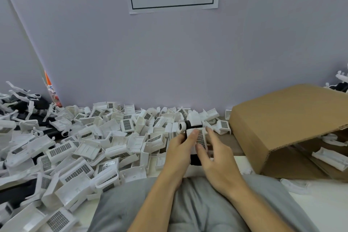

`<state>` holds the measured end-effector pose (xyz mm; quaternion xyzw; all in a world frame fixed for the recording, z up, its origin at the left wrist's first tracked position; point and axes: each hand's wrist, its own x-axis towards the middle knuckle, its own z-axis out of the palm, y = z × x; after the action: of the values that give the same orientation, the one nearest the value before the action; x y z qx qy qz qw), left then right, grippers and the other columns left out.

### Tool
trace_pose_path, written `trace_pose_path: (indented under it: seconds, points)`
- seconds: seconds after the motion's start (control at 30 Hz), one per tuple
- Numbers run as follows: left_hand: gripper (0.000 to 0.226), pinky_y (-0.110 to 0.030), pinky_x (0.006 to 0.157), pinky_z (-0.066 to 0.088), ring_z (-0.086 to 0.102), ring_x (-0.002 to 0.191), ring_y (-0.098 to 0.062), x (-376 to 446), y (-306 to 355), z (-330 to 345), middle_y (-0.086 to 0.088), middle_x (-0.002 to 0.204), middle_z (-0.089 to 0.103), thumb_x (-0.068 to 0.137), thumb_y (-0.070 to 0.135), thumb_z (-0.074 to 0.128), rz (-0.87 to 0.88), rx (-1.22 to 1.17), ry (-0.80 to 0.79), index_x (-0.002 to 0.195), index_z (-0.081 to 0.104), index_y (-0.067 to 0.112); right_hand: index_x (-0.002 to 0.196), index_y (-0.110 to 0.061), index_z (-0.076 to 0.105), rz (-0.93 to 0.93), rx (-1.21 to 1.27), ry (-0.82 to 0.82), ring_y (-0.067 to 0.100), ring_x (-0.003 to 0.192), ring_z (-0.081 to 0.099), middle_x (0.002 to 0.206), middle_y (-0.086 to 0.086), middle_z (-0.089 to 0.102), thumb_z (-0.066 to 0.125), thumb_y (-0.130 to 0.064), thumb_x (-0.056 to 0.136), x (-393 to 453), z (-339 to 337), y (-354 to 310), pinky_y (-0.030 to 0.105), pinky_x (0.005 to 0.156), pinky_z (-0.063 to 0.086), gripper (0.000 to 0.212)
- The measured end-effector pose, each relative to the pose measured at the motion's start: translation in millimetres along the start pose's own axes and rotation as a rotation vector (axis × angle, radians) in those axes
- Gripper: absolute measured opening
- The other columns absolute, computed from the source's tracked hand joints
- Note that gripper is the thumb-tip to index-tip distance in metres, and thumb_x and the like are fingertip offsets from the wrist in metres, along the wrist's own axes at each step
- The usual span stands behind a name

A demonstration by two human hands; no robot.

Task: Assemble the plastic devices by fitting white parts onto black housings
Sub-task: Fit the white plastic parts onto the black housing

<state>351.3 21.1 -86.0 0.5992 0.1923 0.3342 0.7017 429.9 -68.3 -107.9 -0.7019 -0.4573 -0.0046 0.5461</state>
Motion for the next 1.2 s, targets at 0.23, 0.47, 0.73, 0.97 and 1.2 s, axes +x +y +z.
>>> trace_pose_path:
  seconds: [0.23, 0.47, 0.73, 0.97, 1.2]
  points:
    - [0.016, -0.022, 0.069, 0.055, 0.073, 0.081, -0.012, 1.0, -5.6, -0.4, -0.005, 0.086, 0.078, 0.098, 0.016, 0.062, 0.069, 0.135, -0.083, 0.098, 0.076, 0.008, 0.094, -0.010, 0.075, 0.332, 0.554, 0.026, 0.025, 0.081, 0.074, 0.087, 0.012, 0.077, 0.057, -0.029, 0.097, 7.6, -10.9, -0.7, 0.041, 0.074, 0.058, 0.026]
    - [0.025, -0.018, 0.056, 0.050, 0.067, 0.065, -0.006, 0.7, -4.0, 1.6, 0.002, 0.070, 0.073, 0.100, 0.023, 0.059, 0.072, 0.150, -0.045, 0.089, 0.074, 0.006, 0.087, -0.009, 0.077, 0.243, 0.594, 0.095, 0.017, 0.080, 0.074, 0.084, 0.009, 0.077, 0.064, -0.040, 0.081, 9.3, -7.1, 4.2, 0.026, 0.068, 0.057, 0.034]
    - [0.036, -0.016, 0.051, 0.035, 0.044, 0.050, -0.001, 1.6, -5.9, 3.2, 0.011, 0.054, 0.055, 0.103, 0.020, 0.055, 0.207, 0.417, 0.058, 0.076, 0.069, 0.001, 0.084, -0.015, 0.080, 0.193, 0.416, 0.129, 0.014, 0.079, 0.075, 0.080, 0.000, 0.078, 0.069, -0.027, 0.091, 8.8, -7.4, 6.6, 0.025, 0.069, 0.057, 0.018]
    - [0.035, -0.022, 0.052, 0.046, 0.063, 0.060, -0.010, 0.9, -5.9, 3.8, 0.002, 0.065, 0.069, 0.101, 0.029, 0.058, 0.130, 0.194, 0.064, 0.080, 0.074, 0.006, 0.090, -0.021, 0.080, 0.193, 0.485, 0.137, 0.013, 0.083, 0.075, 0.085, -0.001, 0.079, 0.065, -0.030, 0.093, 8.1, -5.6, 1.7, 0.023, 0.068, 0.057, 0.018]
    - [0.015, -0.019, 0.065, 0.054, 0.071, 0.080, -0.009, 1.7, -6.9, 0.9, -0.003, 0.089, 0.077, 0.098, 0.010, 0.062, 0.062, 0.114, -0.007, 0.103, 0.075, 0.014, 0.094, -0.021, 0.076, 0.233, 0.481, 0.088, 0.005, 0.083, 0.074, 0.087, -0.006, 0.079, 0.059, -0.017, 0.099, 8.1, -4.4, 4.4, 0.015, 0.068, 0.053, 0.018]
